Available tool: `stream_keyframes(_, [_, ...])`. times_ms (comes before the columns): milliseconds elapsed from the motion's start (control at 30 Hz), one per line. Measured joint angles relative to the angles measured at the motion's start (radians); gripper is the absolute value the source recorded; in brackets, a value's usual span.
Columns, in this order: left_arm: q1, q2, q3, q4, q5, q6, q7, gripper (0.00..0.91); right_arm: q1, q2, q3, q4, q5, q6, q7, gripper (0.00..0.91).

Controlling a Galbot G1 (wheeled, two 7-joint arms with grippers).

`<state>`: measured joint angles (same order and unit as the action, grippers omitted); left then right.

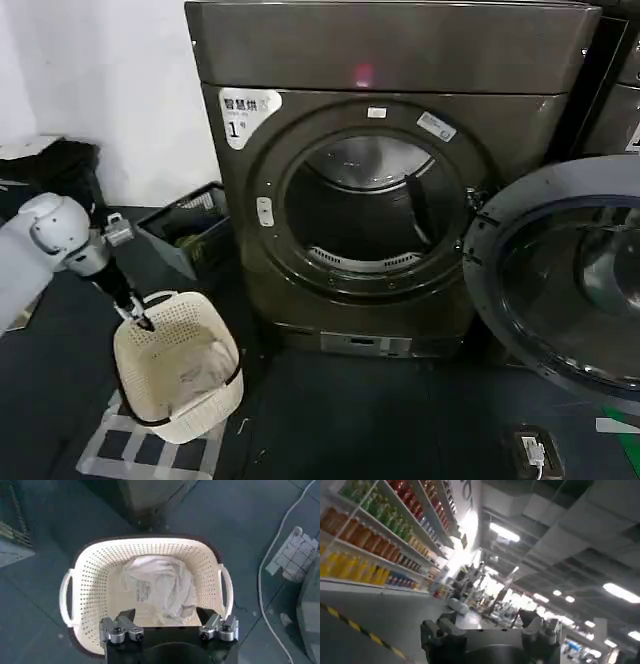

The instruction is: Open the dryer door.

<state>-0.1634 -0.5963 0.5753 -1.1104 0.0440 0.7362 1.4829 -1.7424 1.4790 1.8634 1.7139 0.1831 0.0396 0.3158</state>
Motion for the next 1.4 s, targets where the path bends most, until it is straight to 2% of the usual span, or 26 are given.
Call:
stream_keyframes(300, [-0.012,0.003,0.01,0.016,0.004,0.0,0.001,0.907,0.004,0.008,0.001,0.013,0.047,0.009,-0.034,0.907])
stream_keyframes(733, [-0.013,-0.003,0.012,0.017,0.004,0.0,0.001,0.907,0.005,0.012,0.004,0.007,0.054,0.029,-0.046,0.907])
stream_keyframes(1400, [-0.013,-0.002,0.012,0.021,0.006,0.0,0.0,0.907,0.008,0.009,0.0,-0.002,0.057,0.029,-0.051,0.907])
